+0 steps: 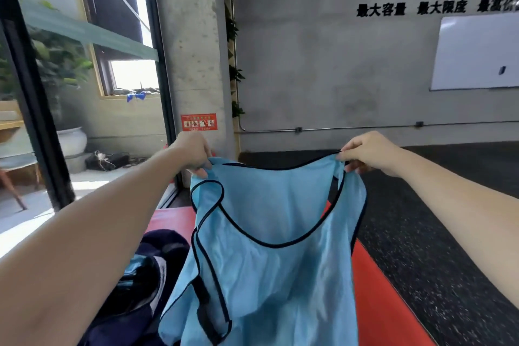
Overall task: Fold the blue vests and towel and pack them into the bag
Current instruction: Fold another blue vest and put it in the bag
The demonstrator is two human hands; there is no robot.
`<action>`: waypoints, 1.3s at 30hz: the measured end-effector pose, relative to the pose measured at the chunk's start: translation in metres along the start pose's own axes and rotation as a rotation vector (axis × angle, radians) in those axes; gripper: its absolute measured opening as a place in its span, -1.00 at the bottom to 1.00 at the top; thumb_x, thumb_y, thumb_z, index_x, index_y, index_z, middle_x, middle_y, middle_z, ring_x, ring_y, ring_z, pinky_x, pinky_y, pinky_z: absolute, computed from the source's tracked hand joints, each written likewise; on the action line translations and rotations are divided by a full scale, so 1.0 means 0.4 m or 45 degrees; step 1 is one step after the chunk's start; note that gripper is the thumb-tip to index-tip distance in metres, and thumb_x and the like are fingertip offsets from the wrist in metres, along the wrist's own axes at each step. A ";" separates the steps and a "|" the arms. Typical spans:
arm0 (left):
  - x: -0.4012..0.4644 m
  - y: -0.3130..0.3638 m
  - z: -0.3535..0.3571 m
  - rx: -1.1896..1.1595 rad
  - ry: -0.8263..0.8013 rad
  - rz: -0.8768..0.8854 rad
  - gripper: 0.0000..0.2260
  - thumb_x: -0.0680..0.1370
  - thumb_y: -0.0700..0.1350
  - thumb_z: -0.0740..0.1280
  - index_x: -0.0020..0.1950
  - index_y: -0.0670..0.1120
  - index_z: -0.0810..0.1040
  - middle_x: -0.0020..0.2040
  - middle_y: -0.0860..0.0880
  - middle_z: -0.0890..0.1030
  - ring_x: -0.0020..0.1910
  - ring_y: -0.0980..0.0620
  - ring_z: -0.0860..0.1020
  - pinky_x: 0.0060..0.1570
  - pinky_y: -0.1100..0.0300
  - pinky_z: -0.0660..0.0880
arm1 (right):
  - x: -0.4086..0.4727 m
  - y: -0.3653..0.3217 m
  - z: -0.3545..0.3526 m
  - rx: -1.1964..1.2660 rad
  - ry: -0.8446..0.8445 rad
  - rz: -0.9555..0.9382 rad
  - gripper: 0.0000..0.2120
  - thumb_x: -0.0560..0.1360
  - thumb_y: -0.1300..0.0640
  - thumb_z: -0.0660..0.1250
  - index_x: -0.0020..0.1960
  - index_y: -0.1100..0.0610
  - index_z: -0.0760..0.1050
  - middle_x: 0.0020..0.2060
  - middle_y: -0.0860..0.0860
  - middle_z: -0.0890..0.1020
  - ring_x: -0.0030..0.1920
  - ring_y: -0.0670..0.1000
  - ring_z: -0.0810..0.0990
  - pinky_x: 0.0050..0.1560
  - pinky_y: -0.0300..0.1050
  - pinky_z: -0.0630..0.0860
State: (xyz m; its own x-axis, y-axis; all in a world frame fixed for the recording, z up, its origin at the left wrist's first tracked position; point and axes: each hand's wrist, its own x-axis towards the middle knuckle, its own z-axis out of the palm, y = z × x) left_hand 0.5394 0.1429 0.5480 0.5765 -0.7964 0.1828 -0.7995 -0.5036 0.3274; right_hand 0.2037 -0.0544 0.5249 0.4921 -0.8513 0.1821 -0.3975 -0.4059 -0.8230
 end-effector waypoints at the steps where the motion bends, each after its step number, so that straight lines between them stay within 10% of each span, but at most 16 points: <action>1: 0.030 -0.007 0.037 -0.040 -0.025 -0.001 -0.91 0.44 -0.20 0.55 -0.18 -0.16 0.66 -0.38 -0.04 0.68 -0.30 -0.01 0.71 -0.36 0.29 0.56 | 0.030 0.031 0.017 0.007 -0.069 0.077 -0.88 0.46 0.26 0.52 -0.05 0.26 0.64 -0.22 0.17 0.72 -0.27 0.05 0.70 -0.25 -0.09 0.60; 4: 0.119 -0.025 0.152 -0.046 0.039 0.040 -0.96 0.44 -0.23 0.52 -0.19 -0.16 0.70 -0.45 0.08 0.60 -0.38 0.08 0.63 -0.42 0.37 0.45 | 0.124 0.134 0.072 0.010 -0.158 0.231 -0.89 0.45 0.31 0.51 -0.05 0.31 0.64 -0.22 0.20 0.71 -0.26 0.06 0.68 -0.17 -0.05 0.58; 7: 0.206 -0.046 0.266 -0.059 0.209 0.126 -0.88 0.49 -0.22 0.42 -0.01 -0.15 0.73 -0.14 -0.02 0.68 -0.06 -0.05 0.61 0.01 0.17 0.50 | 0.227 0.229 0.140 -0.034 0.099 0.179 -0.89 0.41 0.28 0.52 -0.07 0.25 0.69 -0.13 0.18 0.74 -0.21 0.03 0.70 -0.08 -0.11 0.63; 12: 0.272 -0.054 0.418 -0.117 0.198 0.228 -0.61 0.55 -0.19 0.36 0.39 -0.10 0.55 0.35 -0.12 0.57 0.33 -0.17 0.50 0.36 0.08 0.34 | 0.313 0.338 0.263 -0.235 0.024 0.013 -0.29 0.47 0.06 0.52 0.54 -0.01 0.29 0.46 0.06 0.40 0.38 0.10 0.46 0.33 0.02 0.44; 20: 0.142 -0.120 0.600 -0.179 -0.022 0.280 -0.68 0.57 -0.19 0.34 0.33 -0.07 0.60 0.35 -0.02 0.58 0.37 -0.01 0.49 0.39 0.16 0.31 | 0.178 0.467 0.438 -0.334 -0.161 0.009 -0.61 0.50 0.15 0.45 0.32 0.12 0.54 0.26 0.04 0.62 0.20 -0.01 0.58 0.11 -0.16 0.50; 29: -0.334 -0.099 0.721 -0.455 -0.328 0.306 -0.82 0.53 0.01 0.44 0.13 0.15 0.67 0.00 0.21 0.61 0.00 0.31 0.53 0.02 0.40 0.40 | -0.259 0.530 0.555 -0.196 -0.324 0.126 -0.86 0.53 0.20 0.39 0.09 0.13 0.58 -0.13 0.03 0.67 -0.37 -0.08 0.60 -0.34 -0.25 0.52; 32: -0.463 -0.124 0.780 -0.470 -0.461 0.310 -0.81 0.52 0.01 0.42 0.13 0.13 0.68 0.10 0.21 0.62 0.03 0.31 0.52 -0.03 0.56 0.32 | -0.368 0.574 0.570 -0.311 -0.374 0.089 -0.88 0.52 0.09 0.46 0.03 0.06 0.59 -0.17 -0.09 0.63 -0.30 -0.20 0.53 -0.11 -0.20 0.56; 39: -0.532 -0.214 0.782 -0.286 -0.651 0.404 -0.69 0.43 0.13 0.47 0.15 0.09 0.67 0.14 0.18 0.61 0.17 0.24 0.51 0.21 0.22 0.47 | -0.430 0.581 0.530 -0.446 -0.541 -0.028 -0.89 0.47 -0.06 0.50 -0.09 -0.05 0.62 -0.20 -0.15 0.66 -0.16 -0.22 0.61 -0.11 -0.31 0.47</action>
State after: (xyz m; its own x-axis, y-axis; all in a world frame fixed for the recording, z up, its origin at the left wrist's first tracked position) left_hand 0.4325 0.2507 0.1912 0.1200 -0.9822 -0.1442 -0.8310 -0.1788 0.5267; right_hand 0.1908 0.0684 0.1883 0.7438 -0.6615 -0.0960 -0.5819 -0.5700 -0.5801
